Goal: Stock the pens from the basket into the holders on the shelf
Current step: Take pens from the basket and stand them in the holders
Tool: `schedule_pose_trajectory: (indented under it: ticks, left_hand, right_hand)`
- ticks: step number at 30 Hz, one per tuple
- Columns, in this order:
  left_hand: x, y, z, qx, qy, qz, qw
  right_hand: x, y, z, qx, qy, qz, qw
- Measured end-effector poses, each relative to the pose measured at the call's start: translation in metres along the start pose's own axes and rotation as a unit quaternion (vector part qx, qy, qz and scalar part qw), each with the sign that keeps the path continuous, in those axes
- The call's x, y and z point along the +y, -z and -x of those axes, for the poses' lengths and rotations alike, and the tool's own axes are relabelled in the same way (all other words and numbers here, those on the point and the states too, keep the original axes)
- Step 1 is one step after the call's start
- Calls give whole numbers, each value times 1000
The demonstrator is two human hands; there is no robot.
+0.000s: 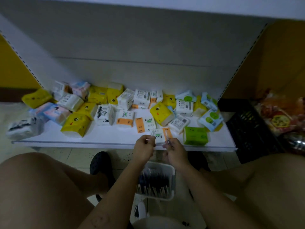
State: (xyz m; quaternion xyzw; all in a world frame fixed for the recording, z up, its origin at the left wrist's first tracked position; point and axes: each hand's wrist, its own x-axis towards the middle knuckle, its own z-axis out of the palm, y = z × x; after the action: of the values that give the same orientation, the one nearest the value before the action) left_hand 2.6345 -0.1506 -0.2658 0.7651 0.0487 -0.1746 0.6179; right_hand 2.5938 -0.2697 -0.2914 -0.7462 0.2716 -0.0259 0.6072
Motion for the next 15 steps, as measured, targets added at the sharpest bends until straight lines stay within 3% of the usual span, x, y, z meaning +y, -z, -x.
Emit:
schedule_pose_trajectory:
  ticks: [6,15]
  left_hand:
    - [53,1,9,-22,-56,113,992]
    - [154,8,31,-29,-207,62,976]
  right_hand:
    - [-60,31,7,28,150,44,987]
    - [-132,69,27,67,246,-4,967]
